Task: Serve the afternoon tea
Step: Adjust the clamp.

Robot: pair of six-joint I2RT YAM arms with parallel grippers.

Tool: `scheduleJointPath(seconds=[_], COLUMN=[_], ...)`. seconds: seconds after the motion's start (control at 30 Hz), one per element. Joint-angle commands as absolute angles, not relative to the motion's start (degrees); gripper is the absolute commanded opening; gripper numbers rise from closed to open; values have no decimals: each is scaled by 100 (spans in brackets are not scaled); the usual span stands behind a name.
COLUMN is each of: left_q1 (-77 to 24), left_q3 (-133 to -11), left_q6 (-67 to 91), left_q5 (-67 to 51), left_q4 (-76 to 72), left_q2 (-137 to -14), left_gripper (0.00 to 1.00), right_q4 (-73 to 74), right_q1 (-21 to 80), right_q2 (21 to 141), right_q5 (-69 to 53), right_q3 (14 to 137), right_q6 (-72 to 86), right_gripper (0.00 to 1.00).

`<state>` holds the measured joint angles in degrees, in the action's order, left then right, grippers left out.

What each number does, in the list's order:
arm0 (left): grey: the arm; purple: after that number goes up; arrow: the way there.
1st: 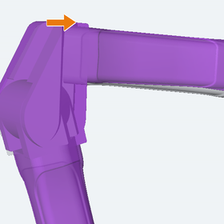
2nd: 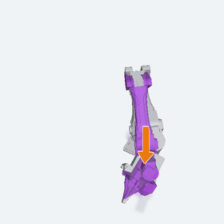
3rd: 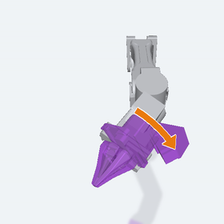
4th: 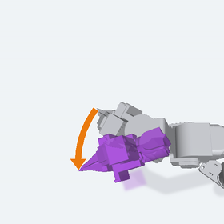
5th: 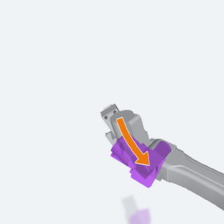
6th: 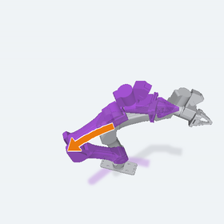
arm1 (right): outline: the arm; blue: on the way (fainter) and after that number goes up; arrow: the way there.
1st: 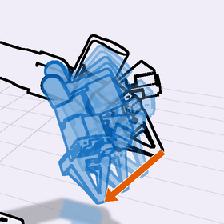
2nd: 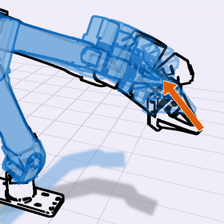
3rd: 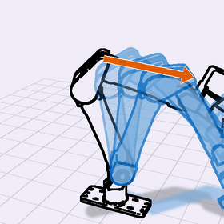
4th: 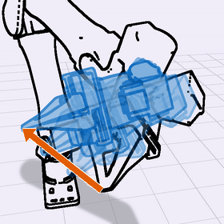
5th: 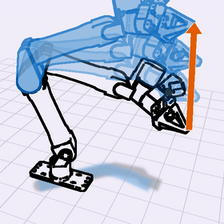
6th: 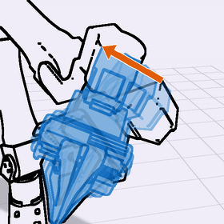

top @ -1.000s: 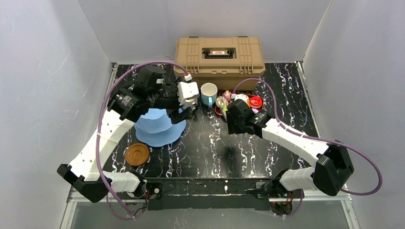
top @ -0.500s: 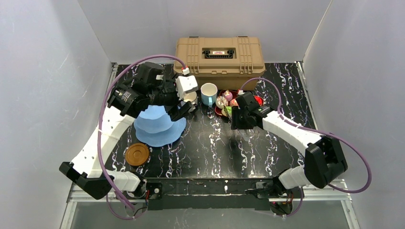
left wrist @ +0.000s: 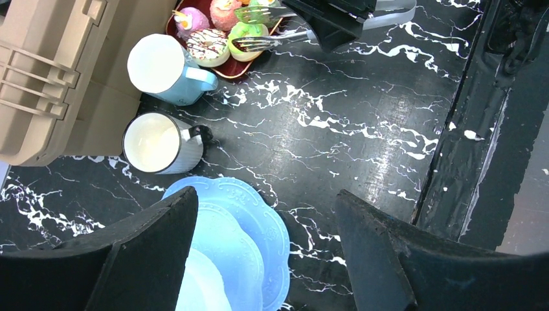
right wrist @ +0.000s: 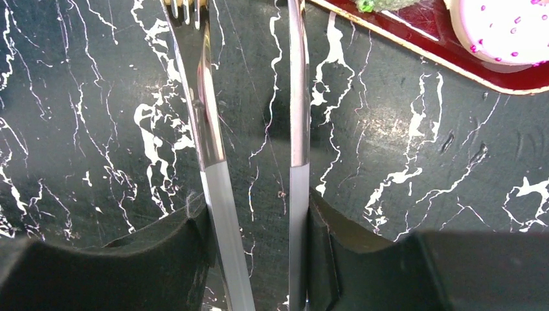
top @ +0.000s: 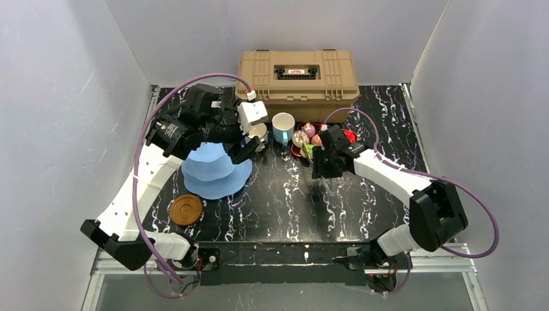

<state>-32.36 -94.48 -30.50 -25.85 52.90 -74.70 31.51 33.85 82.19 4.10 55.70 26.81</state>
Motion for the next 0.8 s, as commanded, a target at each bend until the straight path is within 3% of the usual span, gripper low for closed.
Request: scheduleJointPath(seconds=[0.0, 0.5, 0.77], left_q1=[-3208, -3208, -3208], left_q3=[-9516, -9547, -9610], left_q6=[-2967, -2938, -2944], left_q5=[-2671, -2799, -2811], left_q4=[5345, 5343, 5348], left_q2=[-7327, -7304, -7330], left_gripper=[76, 73, 72], right_q4=[3105, 3434, 3767], right_q1=[3319, 3255, 3078], right_q2=[8135, 7766, 7632], right_q5=[44, -360, -301], right_q3=[5603, 5524, 5864], right_q6=[2683, 2740, 2648], right_gripper=[50, 31, 29])
